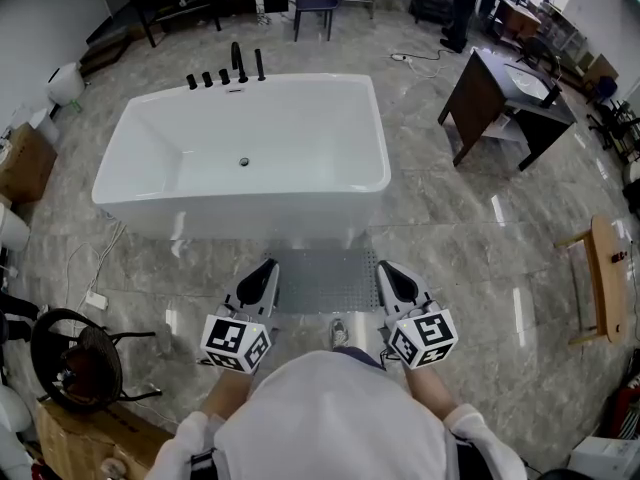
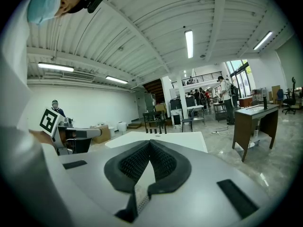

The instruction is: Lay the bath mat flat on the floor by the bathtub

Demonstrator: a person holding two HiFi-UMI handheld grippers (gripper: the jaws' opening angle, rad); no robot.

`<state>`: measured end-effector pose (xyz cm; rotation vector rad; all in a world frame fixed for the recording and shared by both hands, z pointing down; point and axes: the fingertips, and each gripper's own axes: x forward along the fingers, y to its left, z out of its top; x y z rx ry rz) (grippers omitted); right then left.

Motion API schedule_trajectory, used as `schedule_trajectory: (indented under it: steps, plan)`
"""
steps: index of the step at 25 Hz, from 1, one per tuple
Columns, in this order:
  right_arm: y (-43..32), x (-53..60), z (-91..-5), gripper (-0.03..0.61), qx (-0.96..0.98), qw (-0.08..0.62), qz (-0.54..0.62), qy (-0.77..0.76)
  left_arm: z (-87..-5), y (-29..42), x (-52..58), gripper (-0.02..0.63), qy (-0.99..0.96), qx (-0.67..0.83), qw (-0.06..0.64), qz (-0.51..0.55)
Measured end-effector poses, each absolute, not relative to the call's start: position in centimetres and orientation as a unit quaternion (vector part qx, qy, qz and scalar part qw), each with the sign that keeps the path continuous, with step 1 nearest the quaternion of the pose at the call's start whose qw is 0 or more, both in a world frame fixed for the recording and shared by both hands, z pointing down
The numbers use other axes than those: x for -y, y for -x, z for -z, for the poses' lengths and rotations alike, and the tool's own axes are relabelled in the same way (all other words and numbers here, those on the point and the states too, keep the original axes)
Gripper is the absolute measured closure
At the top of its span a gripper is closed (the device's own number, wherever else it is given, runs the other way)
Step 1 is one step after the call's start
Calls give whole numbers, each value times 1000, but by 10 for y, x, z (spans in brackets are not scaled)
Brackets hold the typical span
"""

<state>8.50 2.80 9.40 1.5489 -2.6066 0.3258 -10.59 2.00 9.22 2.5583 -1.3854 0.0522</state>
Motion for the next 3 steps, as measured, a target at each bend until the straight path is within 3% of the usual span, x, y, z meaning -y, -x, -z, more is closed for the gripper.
schedule_trajectory:
  steps: [3]
  plan:
    - [-87,-33,-97,549,854,51,-110,-506,-95,105,-26,568,-873,473,118,-22]
